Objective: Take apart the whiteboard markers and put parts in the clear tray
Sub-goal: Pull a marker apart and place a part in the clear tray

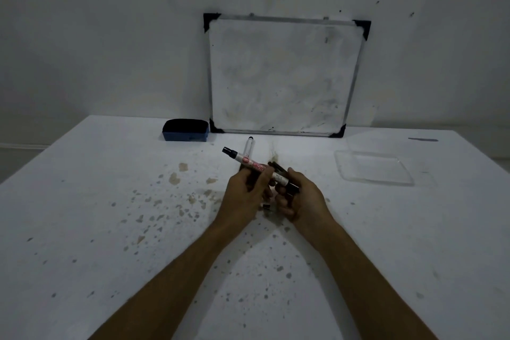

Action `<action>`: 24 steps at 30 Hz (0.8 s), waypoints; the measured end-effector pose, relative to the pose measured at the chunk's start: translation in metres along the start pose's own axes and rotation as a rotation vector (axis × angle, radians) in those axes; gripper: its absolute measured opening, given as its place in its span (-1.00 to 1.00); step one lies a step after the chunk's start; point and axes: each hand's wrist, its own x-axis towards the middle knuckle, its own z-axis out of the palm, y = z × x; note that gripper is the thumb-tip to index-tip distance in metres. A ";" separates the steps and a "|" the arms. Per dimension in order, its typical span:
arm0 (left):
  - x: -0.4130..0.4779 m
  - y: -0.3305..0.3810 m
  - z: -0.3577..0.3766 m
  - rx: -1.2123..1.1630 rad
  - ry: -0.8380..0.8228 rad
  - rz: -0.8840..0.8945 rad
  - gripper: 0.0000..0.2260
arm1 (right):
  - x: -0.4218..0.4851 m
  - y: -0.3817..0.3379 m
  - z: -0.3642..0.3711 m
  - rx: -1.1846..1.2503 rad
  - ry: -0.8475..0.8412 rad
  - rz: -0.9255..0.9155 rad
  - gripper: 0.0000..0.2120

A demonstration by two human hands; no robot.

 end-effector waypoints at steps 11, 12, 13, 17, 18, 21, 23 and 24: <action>0.013 0.005 -0.033 0.053 0.093 -0.120 -0.64 | -0.001 -0.001 -0.008 -0.195 -0.031 -0.096 -0.78; 0.012 0.005 -0.039 0.188 0.049 -0.094 -0.65 | 0.000 -0.001 -0.010 -0.213 -0.007 -0.128 -0.80; 0.011 0.004 -0.045 0.315 -0.003 -0.062 -0.68 | 0.000 -0.001 -0.011 -0.231 0.014 -0.155 -0.82; 0.007 -0.004 -0.061 0.653 -0.186 0.073 -0.71 | -0.001 0.000 -0.017 -0.378 0.061 -0.268 -0.85; 0.007 -0.007 -0.062 0.728 -0.200 0.105 -0.69 | -0.001 0.000 -0.018 -0.413 0.080 -0.305 -0.85; 0.008 -0.012 -0.061 0.866 -0.166 0.214 -0.72 | 0.000 -0.003 -0.026 -0.520 0.146 -0.404 -0.85; 0.008 -0.013 -0.063 0.900 -0.132 0.260 -0.75 | 0.000 -0.007 -0.032 -0.598 0.184 -0.467 -0.85; 0.009 -0.014 -0.064 0.909 -0.130 0.257 -0.74 | 0.000 -0.008 -0.035 -0.634 0.201 -0.495 -0.84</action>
